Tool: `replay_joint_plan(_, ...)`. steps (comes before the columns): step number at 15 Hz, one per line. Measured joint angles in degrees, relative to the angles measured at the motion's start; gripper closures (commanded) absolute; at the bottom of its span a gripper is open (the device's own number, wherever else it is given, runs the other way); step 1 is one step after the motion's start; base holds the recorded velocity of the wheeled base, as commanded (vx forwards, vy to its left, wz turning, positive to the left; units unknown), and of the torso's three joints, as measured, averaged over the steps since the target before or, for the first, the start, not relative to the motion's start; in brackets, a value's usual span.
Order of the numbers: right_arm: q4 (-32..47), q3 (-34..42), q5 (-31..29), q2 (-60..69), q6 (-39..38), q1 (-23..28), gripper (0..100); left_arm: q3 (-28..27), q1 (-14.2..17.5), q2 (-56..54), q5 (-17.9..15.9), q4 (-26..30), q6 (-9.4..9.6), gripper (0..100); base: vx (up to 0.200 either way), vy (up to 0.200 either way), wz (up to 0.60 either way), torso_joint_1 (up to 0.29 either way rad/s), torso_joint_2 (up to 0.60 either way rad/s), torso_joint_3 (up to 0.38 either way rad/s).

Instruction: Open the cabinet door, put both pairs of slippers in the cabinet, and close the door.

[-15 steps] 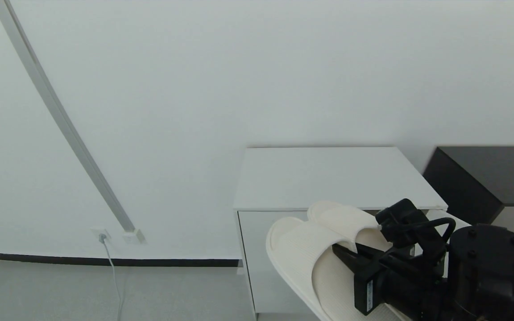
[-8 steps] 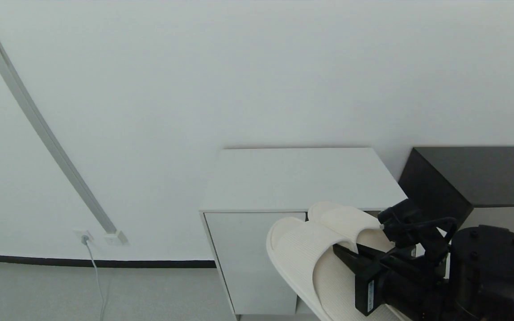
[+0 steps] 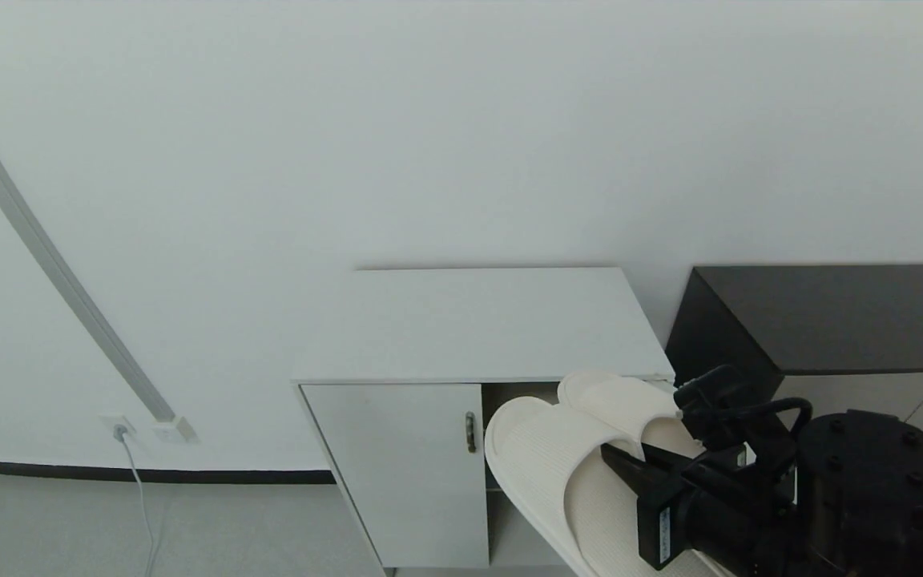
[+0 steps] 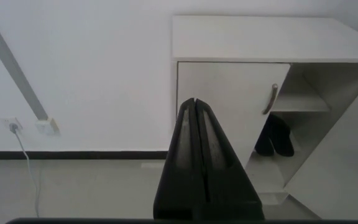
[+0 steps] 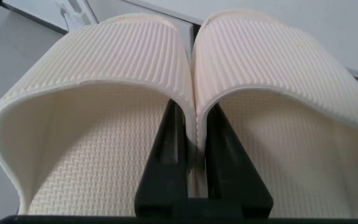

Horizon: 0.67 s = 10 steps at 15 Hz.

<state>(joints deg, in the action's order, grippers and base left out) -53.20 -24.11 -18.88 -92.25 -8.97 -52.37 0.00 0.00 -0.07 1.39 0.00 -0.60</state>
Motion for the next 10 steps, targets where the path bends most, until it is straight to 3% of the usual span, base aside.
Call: replay_joint_plan(10, 0.07, 0.72, 0.00, -0.09, 0.27, -0.09, 100, 0.00, 0.00, 0.00, -0.09, 0.00, 0.09, 100, 0.000, 0.000, 0.00, 0.000, 0.00, 0.000)
